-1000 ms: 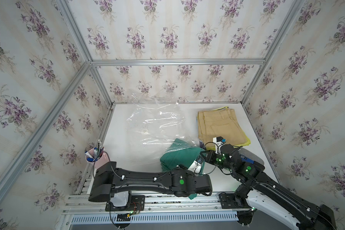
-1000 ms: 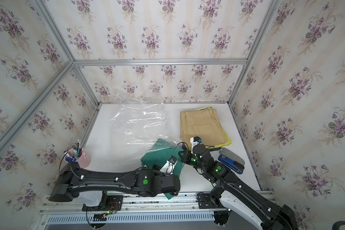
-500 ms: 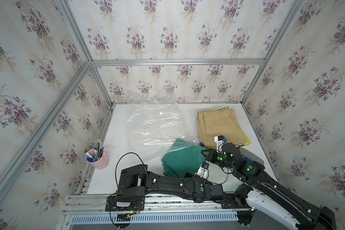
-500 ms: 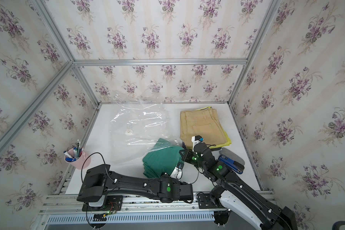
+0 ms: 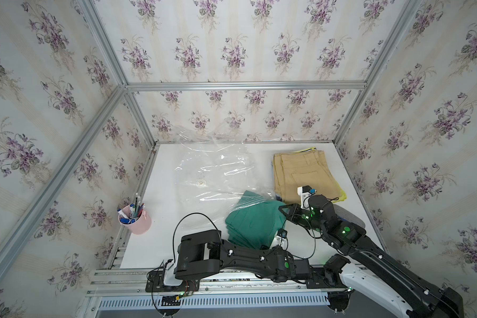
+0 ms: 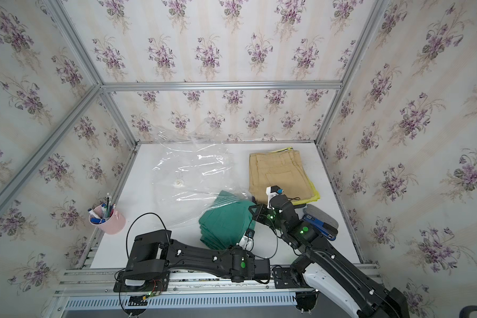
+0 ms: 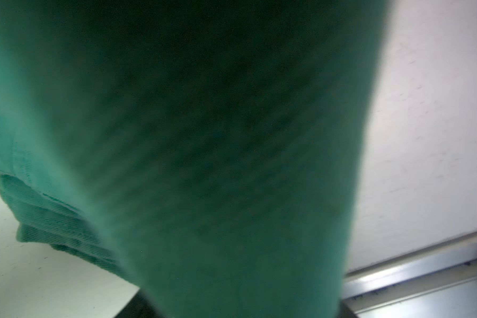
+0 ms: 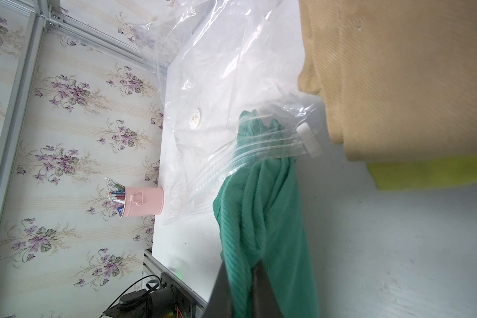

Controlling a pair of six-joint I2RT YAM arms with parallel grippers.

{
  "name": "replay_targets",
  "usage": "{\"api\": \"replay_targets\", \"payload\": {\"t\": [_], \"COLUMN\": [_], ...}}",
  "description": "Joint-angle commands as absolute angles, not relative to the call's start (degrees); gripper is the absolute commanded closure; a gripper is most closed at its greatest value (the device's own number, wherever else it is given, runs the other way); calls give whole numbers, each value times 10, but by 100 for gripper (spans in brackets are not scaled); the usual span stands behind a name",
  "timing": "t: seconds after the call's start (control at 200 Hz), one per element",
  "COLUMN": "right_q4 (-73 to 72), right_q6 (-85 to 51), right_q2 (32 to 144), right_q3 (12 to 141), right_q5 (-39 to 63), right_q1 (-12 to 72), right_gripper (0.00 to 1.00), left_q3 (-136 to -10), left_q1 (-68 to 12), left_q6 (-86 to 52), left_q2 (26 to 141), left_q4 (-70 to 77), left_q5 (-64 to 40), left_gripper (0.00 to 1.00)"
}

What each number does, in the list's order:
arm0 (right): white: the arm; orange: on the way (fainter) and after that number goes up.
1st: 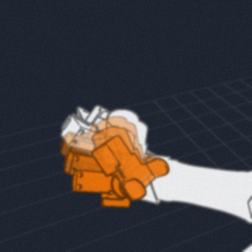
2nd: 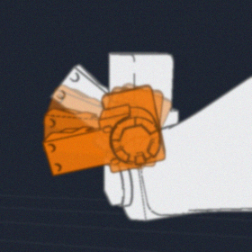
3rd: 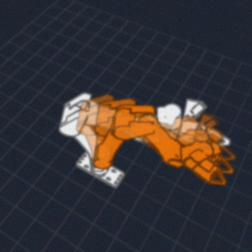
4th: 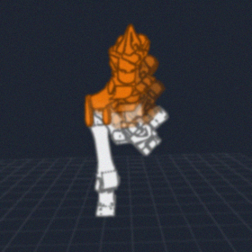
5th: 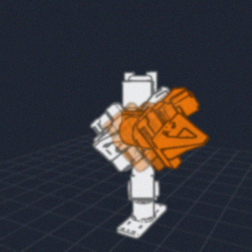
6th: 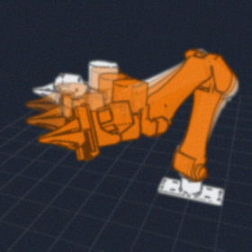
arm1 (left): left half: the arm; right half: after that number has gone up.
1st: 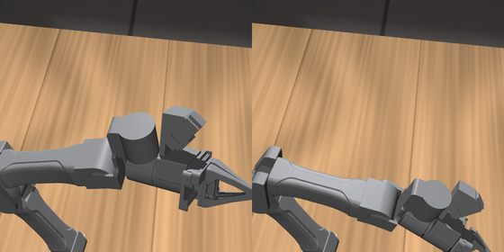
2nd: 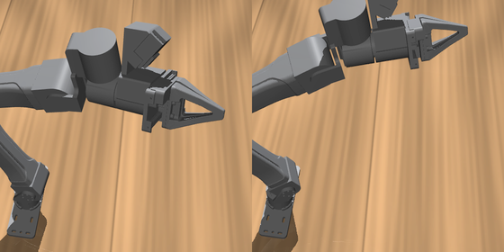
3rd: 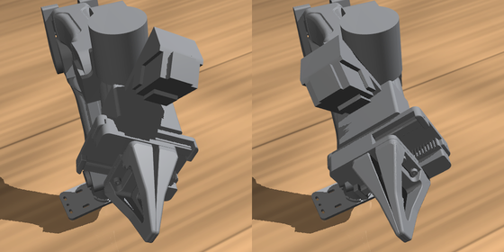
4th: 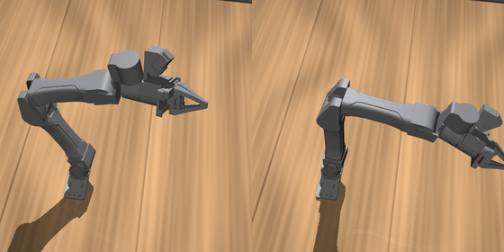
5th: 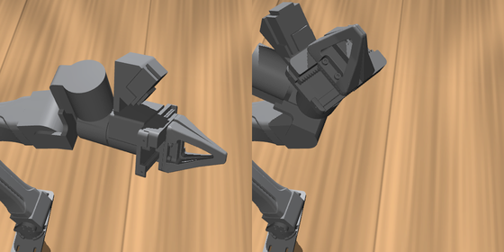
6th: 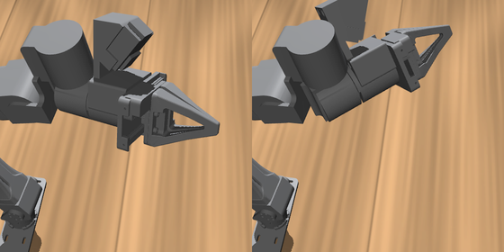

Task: Take the trousers out of the vacuum bag
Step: Adjust the vacuum bag at the center of the board.

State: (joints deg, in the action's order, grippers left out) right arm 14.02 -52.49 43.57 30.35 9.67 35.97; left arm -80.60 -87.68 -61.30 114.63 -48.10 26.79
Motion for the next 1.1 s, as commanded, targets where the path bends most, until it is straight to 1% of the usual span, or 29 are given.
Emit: {"api": "replay_targets", "payload": {"t": [0.0,0.11,0.175,0.235,0.34,0.51,0.694,0.779,0.939,1.049,1.094], "right_q4": [106,106,107,107,110,115,168,199,248,274,284], "right_q6": [-522,-522,-521,-518,-511,-479,-428,-394,-320,-278,-263], "right_q2": [436,433,431,429,425,419,406,410,423,430,432], "right_q3": [308,307,308,308,310,326,374,405,454,481,494], "right_q5": [97,100,101,104,110,144,169,204,300,345,358], "right_q1": [356,355,354,351,348,344,344,344,344,345,344], "right_gripper": [100,100,100,100,100,100,100,100,100,100,100], "left_q3": [-806,-799,-797,-793,-790,-789,-785,-786,-790,-799,-805], "left_q1": [-877,-878,-878,-880,-888,-899,-904,-904,-905,-905,-906], "left_q6": [-603,-599,-596,-596,-592,-576,-549,-535,-498,-472,-457], "left_q2": [1142,1133,1125,1114,1087,1026,954,920,853,815,782], "left_q4": [-484,-477,-478,-483,-496,-533,-588,-612,-643,-678,-689], "left_q5": [263,259,260,263,280,304,318,319,309,309,306], "left_gripper": [54,75,83,92,100,100,100,100,100,100,100]}}
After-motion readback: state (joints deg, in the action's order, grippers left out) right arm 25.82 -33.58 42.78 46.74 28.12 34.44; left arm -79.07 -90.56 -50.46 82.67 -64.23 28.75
